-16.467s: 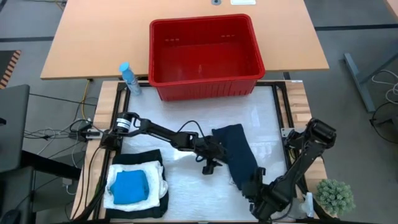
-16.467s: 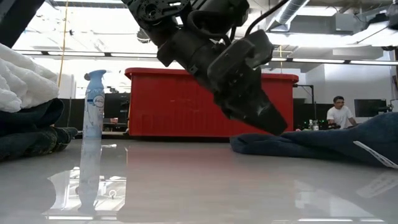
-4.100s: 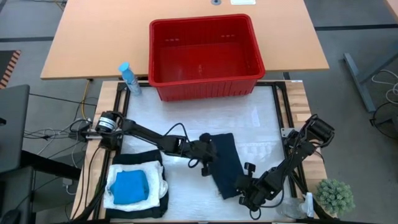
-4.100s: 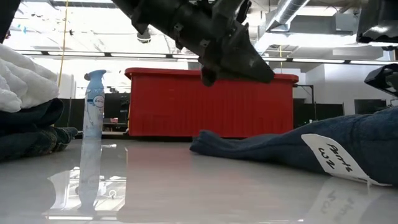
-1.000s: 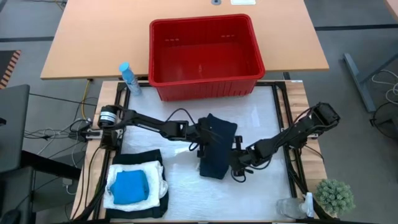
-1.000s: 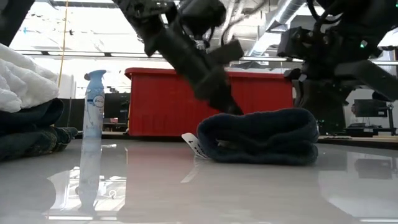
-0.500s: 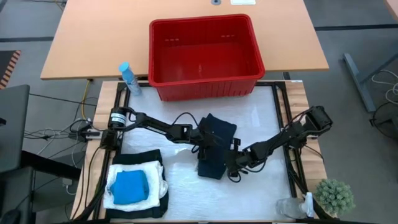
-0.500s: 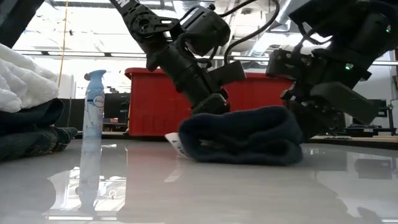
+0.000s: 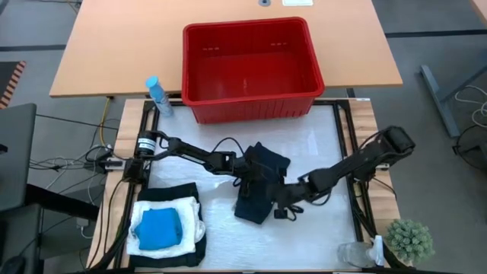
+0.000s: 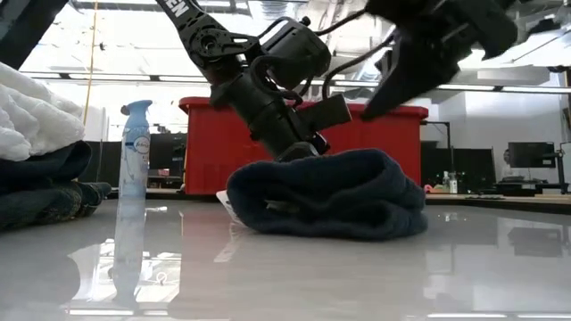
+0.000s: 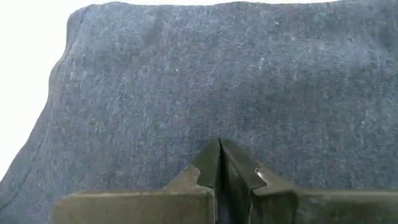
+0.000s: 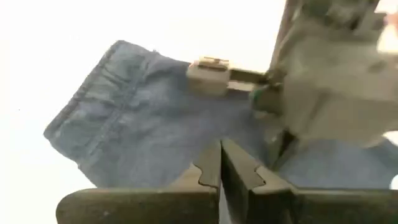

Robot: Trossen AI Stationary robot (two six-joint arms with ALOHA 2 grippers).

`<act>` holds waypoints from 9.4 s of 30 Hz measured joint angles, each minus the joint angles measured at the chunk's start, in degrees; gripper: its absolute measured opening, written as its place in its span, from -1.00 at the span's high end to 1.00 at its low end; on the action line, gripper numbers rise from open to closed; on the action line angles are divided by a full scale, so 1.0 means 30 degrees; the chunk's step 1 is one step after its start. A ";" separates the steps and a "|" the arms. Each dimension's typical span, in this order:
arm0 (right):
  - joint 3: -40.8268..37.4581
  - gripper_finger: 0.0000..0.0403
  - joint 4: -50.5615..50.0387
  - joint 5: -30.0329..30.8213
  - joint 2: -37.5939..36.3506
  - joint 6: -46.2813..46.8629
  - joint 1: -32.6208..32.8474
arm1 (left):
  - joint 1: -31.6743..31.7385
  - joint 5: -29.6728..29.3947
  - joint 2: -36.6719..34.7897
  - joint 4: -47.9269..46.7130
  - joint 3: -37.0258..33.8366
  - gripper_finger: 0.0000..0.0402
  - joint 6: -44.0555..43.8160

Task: Fold Laundry from Bin
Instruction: Fold the gray shorts from the red bin

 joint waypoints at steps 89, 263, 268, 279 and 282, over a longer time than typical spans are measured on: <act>0.0000 0.90 -0.0896 -0.5319 0.3338 0.0905 0.0715 | 0.0692 0.1830 -0.2444 -0.1287 -0.0036 1.00 -0.0925; -0.1516 0.01 -0.9806 -0.8182 -0.1755 1.6710 -0.2019 | 0.0109 0.8517 0.0670 0.5370 -0.3395 1.00 -0.8466; -0.1516 0.05 -0.9681 -1.0506 -0.1776 1.8353 -0.2332 | 0.0109 0.8510 0.0670 0.5370 -0.3395 1.00 -0.8426; -0.1516 0.06 -1.0284 -1.1817 -0.1816 2.0127 -0.3089 | 0.0109 0.8502 0.0670 0.5370 -0.3395 1.00 -0.8422; -0.1508 0.06 -1.0108 -1.1961 -0.1966 1.9959 -0.3150 | 0.0109 0.8502 0.0670 0.5364 -0.3395 1.00 -0.8429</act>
